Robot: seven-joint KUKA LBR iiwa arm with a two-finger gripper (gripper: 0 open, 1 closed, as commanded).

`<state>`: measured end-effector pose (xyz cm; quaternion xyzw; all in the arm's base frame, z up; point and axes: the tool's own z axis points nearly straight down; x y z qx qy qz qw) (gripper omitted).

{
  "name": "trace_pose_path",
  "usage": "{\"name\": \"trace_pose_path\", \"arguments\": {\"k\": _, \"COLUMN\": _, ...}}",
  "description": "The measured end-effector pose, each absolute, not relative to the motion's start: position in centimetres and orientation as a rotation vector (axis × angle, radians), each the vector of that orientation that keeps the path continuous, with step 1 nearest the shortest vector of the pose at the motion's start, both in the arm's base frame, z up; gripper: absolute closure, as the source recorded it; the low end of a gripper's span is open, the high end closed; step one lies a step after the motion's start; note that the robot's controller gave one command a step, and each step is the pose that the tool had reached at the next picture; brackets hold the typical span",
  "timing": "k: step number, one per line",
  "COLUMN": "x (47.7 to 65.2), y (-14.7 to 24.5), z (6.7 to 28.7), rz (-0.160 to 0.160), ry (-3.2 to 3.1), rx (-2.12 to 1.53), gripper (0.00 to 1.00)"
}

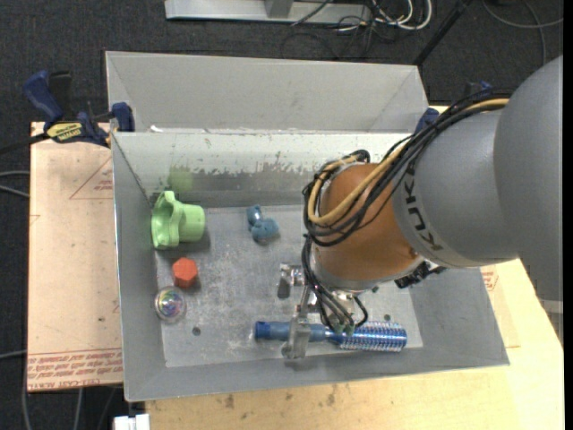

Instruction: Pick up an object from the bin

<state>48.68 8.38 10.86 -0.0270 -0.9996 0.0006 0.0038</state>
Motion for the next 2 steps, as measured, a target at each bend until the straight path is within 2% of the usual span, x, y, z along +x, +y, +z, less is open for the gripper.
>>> {"name": "trace_pose_path", "arguments": {"k": 1, "x": 48.14, "y": 7.01, "z": 6.98, "rz": -0.004, "ry": -3.153, "rx": -0.084, "gripper": 0.00}}
{"name": "trace_pose_path", "arguments": {"k": 2, "x": 47.86, "y": 7.06, "z": 7.01, "rz": -0.003, "ry": -3.141, "rx": -0.080, "gripper": 1.00}}
